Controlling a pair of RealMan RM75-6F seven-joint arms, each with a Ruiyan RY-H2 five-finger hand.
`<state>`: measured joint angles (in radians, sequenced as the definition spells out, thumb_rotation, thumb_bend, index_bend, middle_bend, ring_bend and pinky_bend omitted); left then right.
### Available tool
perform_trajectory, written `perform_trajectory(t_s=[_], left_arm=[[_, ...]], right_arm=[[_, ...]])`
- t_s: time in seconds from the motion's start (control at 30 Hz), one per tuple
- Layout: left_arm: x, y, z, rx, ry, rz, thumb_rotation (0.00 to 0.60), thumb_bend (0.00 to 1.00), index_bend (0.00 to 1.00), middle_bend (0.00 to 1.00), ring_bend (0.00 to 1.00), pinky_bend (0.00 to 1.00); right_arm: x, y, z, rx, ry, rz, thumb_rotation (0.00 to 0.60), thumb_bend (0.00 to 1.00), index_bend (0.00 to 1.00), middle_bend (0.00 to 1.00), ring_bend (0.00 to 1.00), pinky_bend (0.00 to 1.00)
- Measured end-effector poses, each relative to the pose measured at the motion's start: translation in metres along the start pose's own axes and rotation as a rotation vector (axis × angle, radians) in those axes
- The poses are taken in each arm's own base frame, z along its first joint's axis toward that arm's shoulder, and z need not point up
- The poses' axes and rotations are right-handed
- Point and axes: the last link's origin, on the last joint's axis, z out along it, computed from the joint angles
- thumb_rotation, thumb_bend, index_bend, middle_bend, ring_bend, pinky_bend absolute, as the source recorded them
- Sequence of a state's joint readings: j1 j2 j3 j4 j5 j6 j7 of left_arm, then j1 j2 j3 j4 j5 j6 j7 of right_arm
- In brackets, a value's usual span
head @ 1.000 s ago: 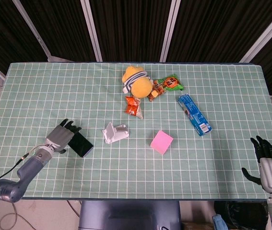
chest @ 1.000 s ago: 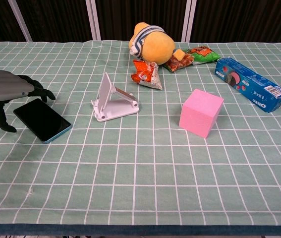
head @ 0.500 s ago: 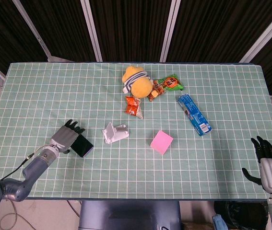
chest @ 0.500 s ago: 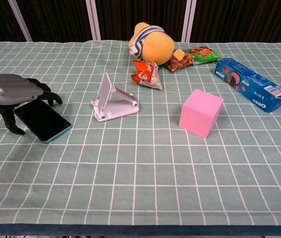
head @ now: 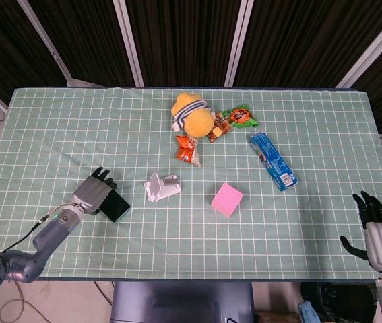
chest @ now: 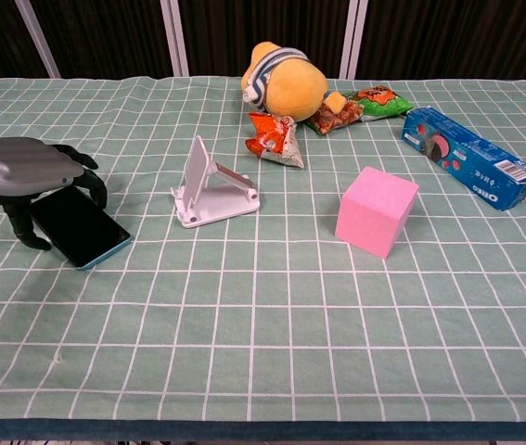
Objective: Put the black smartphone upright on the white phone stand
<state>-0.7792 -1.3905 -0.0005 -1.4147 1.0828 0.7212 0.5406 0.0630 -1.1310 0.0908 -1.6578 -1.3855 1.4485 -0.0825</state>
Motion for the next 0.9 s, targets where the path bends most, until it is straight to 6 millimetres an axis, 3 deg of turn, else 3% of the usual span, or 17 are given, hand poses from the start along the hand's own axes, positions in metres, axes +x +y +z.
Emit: perform_trajectory(t_s=[0.2,0.33,0.53,0.9], left_arm=[[0.0019,0.0033,0.0006,-0.009,0.004,-0.003,0.6,0.18,0.28,0.26,0.0,0.0],[0.0037,0.0048,0.0001,-0.016,0.006,0.0,0.6,0.29,0.37,0.35,0.0,0.0],[0.0016,0.0027,-0.0007,-0.011,-0.002,0.001,0.6,0.35,0.46,0.46,0.04,0.0],[0.0089,-0.0012,-0.0024,0.005,0.047,-0.016,0.6,0.42,0.51,0.51,0.07,0.0]], right_arm=[[0.0,0.0001,-0.0001,0.0,0.001,0.0,0.6,0.34,0.0,0.0,0.0,0.12],[-0.0001,0.0003,-0.0003,0.0,0.001,0.0,0.6,0.34,0.0,0.0,0.0,0.12],[0.0,0.0005,-0.0004,-0.001,0.001,0.0,0.6,0.34,0.0,0.0,0.0,0.12],[0.0,0.0007,-0.0008,-0.001,0.003,0.0,0.6,0.34,0.0,0.0,0.0,0.12]])
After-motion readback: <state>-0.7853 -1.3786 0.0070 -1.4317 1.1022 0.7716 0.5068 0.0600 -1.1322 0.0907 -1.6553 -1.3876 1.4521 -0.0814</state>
